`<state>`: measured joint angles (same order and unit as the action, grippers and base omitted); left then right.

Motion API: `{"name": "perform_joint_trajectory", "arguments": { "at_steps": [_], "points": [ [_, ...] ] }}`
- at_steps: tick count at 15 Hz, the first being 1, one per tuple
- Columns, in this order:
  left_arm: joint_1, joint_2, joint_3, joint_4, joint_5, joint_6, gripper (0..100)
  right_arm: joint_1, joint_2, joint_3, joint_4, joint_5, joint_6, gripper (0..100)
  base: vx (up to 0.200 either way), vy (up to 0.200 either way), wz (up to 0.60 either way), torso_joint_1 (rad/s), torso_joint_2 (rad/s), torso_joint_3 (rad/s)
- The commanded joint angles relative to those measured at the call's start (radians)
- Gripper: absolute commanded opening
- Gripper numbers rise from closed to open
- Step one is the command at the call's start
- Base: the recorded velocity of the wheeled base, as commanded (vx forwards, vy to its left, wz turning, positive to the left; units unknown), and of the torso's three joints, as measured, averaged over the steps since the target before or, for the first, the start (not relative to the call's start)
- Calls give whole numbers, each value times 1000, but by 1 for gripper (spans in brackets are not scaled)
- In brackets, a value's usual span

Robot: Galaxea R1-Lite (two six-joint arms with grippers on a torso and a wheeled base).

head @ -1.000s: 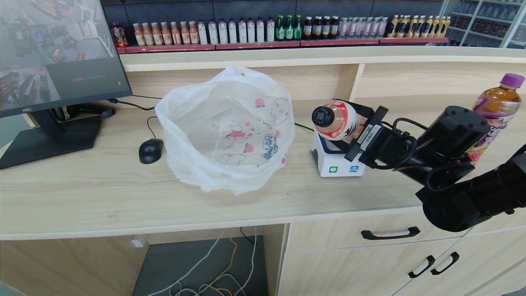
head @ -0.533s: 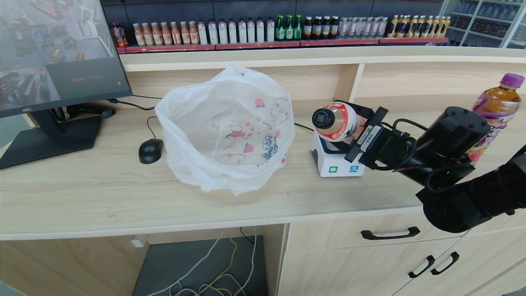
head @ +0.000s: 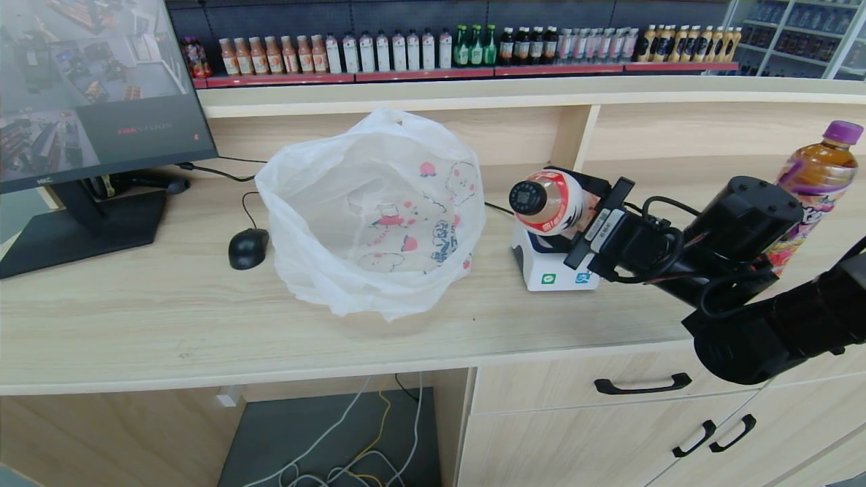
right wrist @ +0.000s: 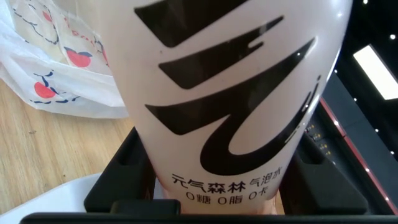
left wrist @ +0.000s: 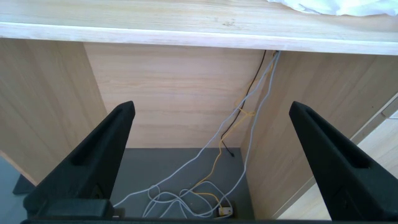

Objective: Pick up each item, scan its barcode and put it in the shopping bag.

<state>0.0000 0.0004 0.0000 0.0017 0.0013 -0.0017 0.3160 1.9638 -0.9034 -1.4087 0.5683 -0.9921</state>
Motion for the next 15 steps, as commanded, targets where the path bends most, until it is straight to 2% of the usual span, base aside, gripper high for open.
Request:
{"name": "perform_joint_trajectory", "arguments": {
  "at_steps": [1,15],
  "points": [
    [0,0,0,0,0,0,100,2,3,-2,-1,-1,0,0,0,0,0,0,0,0],
    [0,0,0,0,0,0,100,23,-29,-31,1,-16,50,0,0,0,0,0,0,0]
  ]
}}
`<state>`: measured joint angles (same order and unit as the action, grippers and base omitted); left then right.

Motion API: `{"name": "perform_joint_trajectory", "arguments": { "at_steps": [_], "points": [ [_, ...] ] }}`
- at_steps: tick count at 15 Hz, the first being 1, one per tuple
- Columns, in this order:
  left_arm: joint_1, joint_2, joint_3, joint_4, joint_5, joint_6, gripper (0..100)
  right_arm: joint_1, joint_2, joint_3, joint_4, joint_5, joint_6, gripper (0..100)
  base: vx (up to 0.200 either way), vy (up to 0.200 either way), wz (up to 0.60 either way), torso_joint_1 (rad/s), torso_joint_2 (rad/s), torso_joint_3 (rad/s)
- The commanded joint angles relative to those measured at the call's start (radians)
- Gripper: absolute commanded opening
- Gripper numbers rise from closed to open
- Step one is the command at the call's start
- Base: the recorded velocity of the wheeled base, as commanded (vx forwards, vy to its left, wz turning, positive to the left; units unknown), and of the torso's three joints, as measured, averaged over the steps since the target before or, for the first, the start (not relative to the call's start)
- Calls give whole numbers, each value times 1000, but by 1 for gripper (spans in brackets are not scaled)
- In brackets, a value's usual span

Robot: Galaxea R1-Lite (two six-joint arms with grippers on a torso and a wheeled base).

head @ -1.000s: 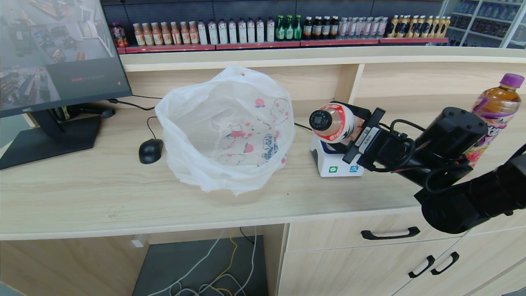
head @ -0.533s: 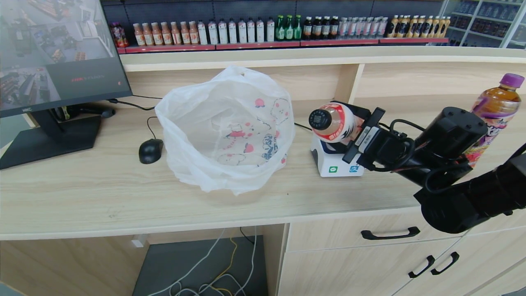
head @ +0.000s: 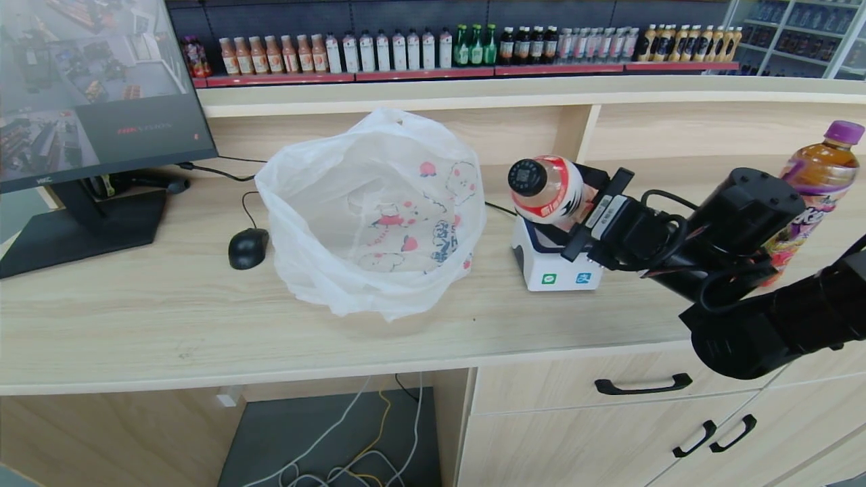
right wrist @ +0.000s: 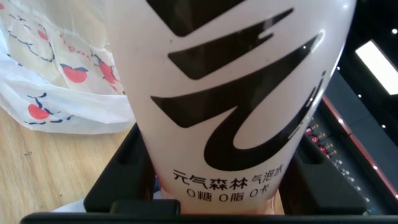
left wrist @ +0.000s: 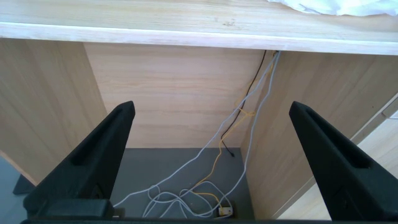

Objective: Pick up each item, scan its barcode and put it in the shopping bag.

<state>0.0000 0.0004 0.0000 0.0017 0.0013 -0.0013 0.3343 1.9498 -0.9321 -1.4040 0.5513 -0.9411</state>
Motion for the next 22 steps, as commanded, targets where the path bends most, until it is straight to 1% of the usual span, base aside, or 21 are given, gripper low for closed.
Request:
{"name": "perform_joint_trajectory", "arguments": {
  "at_steps": [1,2,5,6,8,10,11,12,14,17,18,20,22],
  "points": [
    [-2,0,0,0,0,0,100,8,-31,-1,-4,-17,15,0,0,0,0,0,0,0],
    [0,0,0,0,0,0,100,8,-42,-1,-4,-24,25,0,0,0,0,0,0,0],
    [0,0,0,0,0,0,100,8,-94,7,-9,-40,127,0,0,0,0,0,0,0],
    [0,0,0,0,0,0,100,8,-94,9,-9,-40,130,0,0,0,0,0,0,0],
    [0,0,0,0,0,0,100,8,-101,9,-58,-65,225,0,0,0,0,0,0,0],
    [0,0,0,0,0,0,100,14,-101,22,-95,-97,289,0,0,0,0,0,0,0],
    [0,0,0,0,0,0,100,20,-101,45,-139,-128,361,0,0,0,0,0,0,0],
    [0,0,0,0,0,0,100,32,-103,62,-165,-149,406,0,0,0,0,0,0,0],
    [0,0,0,0,0,0,100,48,-117,110,-167,-179,470,0,0,0,0,0,0,0],
    [0,0,0,0,0,0,100,45,-134,142,-167,-179,519,0,0,0,0,0,0,0],
    [0,0,0,0,0,0,100,45,-149,150,-167,-182,562,0,0,0,0,0,0,0],
    [0,0,0,0,0,0,100,42,-160,162,-167,-211,616,0,0,0,0,0,0,0],
    [0,0,0,0,0,0,100,48,-209,213,-167,-295,683,0,0,0,0,0,0,0]
  ]
}}
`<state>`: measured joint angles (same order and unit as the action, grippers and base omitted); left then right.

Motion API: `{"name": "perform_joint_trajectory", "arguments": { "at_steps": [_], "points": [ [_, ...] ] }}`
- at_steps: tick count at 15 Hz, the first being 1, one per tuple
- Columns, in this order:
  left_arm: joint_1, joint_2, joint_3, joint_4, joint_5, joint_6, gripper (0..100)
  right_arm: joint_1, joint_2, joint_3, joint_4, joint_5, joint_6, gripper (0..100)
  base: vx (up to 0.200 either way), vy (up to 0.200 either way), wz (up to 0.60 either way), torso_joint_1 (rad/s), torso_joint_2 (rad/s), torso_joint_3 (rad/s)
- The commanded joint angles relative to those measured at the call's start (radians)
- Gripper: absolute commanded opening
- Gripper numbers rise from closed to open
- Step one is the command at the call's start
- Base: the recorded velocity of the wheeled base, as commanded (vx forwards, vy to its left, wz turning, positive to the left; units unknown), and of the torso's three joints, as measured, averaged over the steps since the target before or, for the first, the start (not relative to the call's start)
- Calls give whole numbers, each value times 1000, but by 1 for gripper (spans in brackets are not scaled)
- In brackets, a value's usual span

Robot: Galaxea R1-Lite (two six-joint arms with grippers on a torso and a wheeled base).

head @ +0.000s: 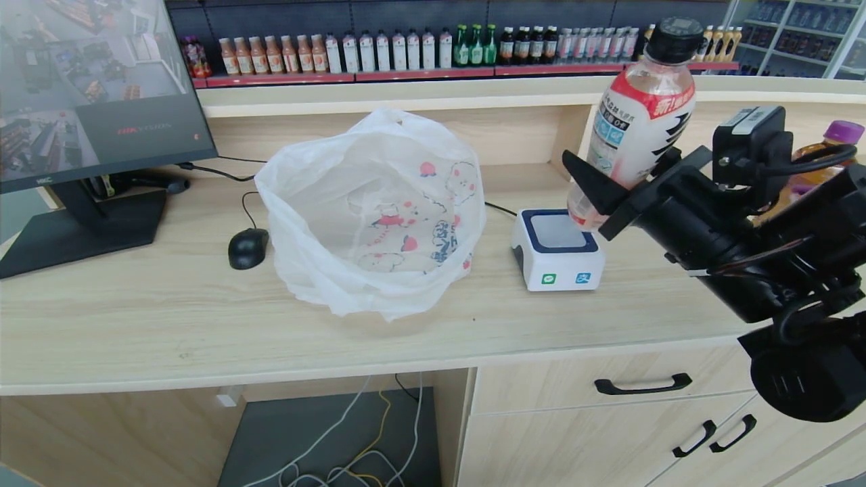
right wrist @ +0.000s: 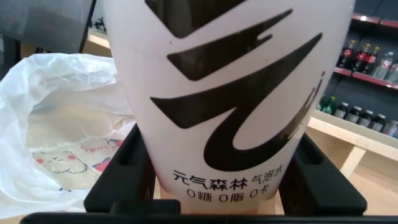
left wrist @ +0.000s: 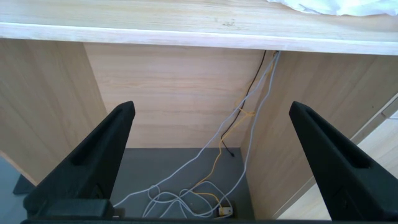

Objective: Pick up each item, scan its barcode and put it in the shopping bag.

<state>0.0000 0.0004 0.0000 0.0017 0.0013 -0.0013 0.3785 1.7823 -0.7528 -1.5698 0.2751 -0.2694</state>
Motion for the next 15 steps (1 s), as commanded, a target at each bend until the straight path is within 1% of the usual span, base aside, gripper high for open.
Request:
{"name": "perform_joint_trajectory", "arguments": {
  "at_steps": [1,2,3,5,6,7,8,15],
  "points": [
    [0,0,0,0,0,0,100,5,-75,95,-1,-68,38,0,0,0,0,0,0,0],
    [0,0,0,0,0,0,100,11,-90,130,-1,-126,52,0,0,0,0,0,0,0],
    [0,0,0,0,0,0,100,19,-93,128,-1,-163,64,0,0,0,0,0,0,0],
    [0,0,0,0,0,0,100,76,-84,122,-1,-284,122,0,0,0,0,0,0,0],
    [0,0,0,0,0,0,100,95,-80,119,-1,-329,136,0,0,0,0,0,0,0],
    [0,0,0,0,0,0,100,103,-77,121,-1,-352,156,0,0,0,0,0,0,0],
    [0,0,0,0,0,-2,100,103,-72,124,-1,-353,168,0,0,0,0,0,0,0],
    [0,0,0,0,0,-6,100,103,-78,132,-1,-352,188,0,0,200,0,2,2,4]
  ]
}}
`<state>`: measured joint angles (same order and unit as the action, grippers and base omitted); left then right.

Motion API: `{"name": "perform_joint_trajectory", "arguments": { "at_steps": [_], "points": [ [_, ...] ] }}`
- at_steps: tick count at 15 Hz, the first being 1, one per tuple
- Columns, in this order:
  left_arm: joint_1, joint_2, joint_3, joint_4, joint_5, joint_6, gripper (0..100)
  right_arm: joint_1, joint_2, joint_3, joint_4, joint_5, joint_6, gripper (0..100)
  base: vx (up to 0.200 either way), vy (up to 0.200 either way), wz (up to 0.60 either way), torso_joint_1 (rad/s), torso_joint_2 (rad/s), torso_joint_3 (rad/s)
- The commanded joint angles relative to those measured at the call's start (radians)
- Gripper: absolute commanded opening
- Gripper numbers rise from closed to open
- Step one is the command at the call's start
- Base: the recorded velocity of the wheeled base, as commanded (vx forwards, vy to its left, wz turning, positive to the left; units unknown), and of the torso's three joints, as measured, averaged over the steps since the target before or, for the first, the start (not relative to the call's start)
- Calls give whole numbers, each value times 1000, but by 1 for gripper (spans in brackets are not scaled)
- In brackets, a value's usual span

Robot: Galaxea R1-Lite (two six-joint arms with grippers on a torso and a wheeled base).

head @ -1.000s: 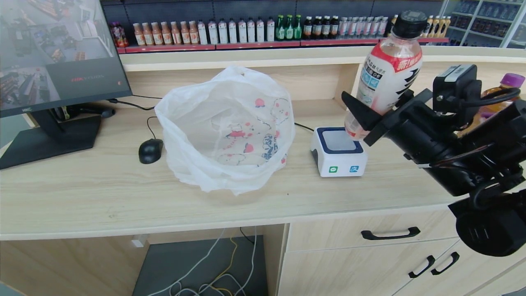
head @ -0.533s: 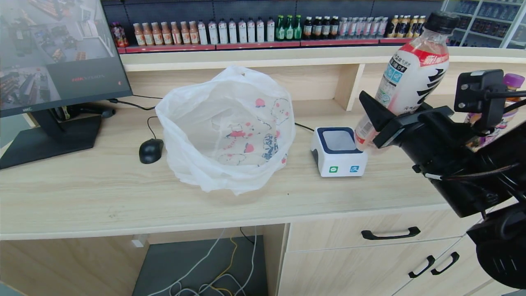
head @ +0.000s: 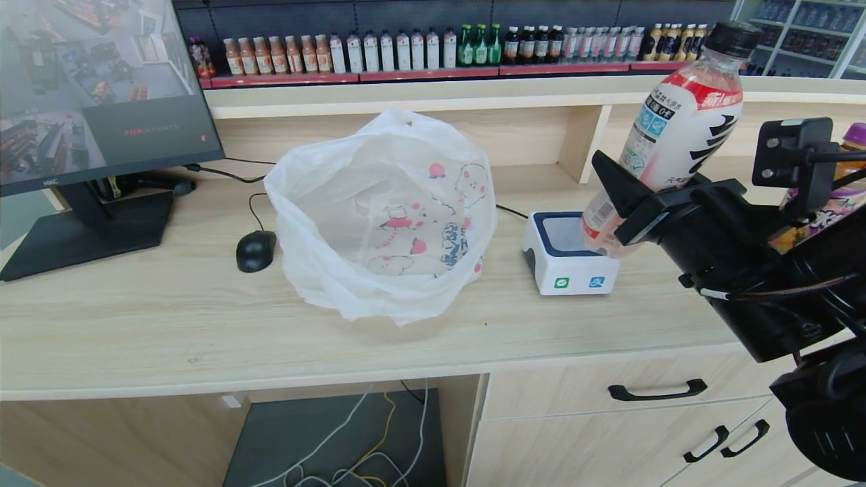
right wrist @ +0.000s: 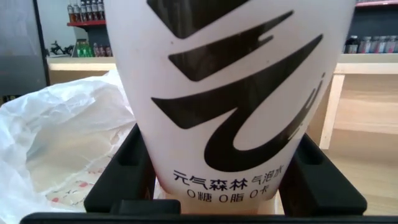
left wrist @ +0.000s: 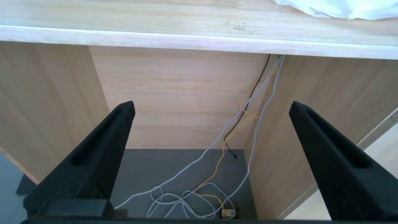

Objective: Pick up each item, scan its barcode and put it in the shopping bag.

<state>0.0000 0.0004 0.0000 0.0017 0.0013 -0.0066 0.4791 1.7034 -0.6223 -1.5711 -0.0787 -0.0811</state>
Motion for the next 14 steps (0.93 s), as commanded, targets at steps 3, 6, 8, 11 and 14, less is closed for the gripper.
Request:
{"name": "perform_joint_trajectory", "arguments": {
  "at_steps": [3,6,8,11,14],
  "points": [
    [0,0,0,0,0,-1,100,3,-22,3,0,4,0,0,0,200,0,6,2,5],
    [0,0,0,0,0,-1,100,3,-30,6,0,4,0,0,0,200,0,4,2,2],
    [0,0,0,0,0,-3,100,3,-31,6,0,4,0,0,0,200,0,2,7,2],
    [0,0,0,0,0,0,100,3,-30,-2,0,4,0,0,0,200,0,-1,2,2],
    [0,0,0,-2,0,0,100,3,-16,-14,0,4,0,0,0,133,0,0,0,2]
  ]
}}
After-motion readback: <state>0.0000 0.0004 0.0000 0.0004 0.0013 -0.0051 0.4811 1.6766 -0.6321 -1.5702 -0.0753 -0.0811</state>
